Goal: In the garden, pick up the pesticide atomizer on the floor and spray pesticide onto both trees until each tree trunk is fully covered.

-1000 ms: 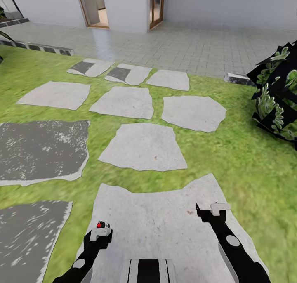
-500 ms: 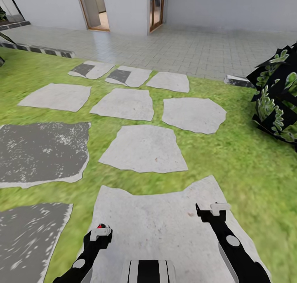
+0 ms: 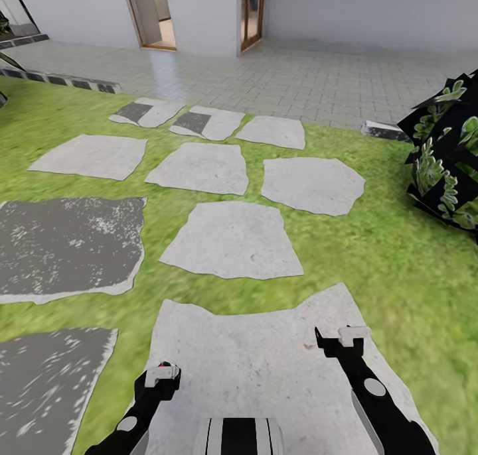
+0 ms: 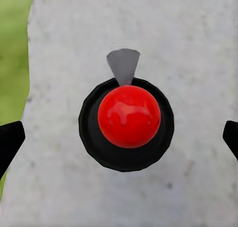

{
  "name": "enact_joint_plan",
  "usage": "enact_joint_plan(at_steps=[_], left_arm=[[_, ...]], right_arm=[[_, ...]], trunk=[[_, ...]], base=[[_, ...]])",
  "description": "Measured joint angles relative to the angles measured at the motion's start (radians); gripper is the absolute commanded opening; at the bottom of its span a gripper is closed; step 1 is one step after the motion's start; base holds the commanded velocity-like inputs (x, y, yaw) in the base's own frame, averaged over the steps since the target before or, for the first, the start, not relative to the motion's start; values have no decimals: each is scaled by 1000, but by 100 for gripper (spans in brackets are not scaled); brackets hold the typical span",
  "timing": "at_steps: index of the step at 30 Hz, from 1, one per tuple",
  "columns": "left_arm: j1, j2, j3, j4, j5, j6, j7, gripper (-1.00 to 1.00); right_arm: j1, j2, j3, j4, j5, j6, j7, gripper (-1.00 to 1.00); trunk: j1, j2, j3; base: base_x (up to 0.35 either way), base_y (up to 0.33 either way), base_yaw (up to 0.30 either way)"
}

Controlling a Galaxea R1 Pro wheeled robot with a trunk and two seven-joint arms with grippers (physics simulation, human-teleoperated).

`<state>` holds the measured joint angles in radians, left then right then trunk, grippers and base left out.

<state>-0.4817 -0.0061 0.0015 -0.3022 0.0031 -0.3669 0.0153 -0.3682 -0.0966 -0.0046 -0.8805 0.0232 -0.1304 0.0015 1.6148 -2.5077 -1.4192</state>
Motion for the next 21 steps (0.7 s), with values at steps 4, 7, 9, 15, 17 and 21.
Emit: enact_joint_plan(at_steps=[4,7,9,15,17,21], left_arm=[[0,0,0,0,0,0,0,100],[0,0,0,0,0,0,0,100],[0,-1,0,0,0,0,0,100],[0,-1,0,0,0,0,0,100],[0,-1,0,0,0,0,0,100],[0,-2,0,0,0,-1,0,100]], right_arm=[[0,0,0,0,0,0,0,100],[0,0,0,0,0,0,0,100],[0,0,0,0,0,0,0,100],[0,0,0,0,0,0,0,100],[0,0,0,0,0,0,0,100],[0,0,0,0,0,0,0,100]], trunk=[[0,0,0],[0,0,0],[0,0,0],[0,0,0],[0,0,0],[0,0,0]], base=[[0,0,0],[0,0,0],[0,0,0],[0,0,0],[0,0,0],[0,0,0]])
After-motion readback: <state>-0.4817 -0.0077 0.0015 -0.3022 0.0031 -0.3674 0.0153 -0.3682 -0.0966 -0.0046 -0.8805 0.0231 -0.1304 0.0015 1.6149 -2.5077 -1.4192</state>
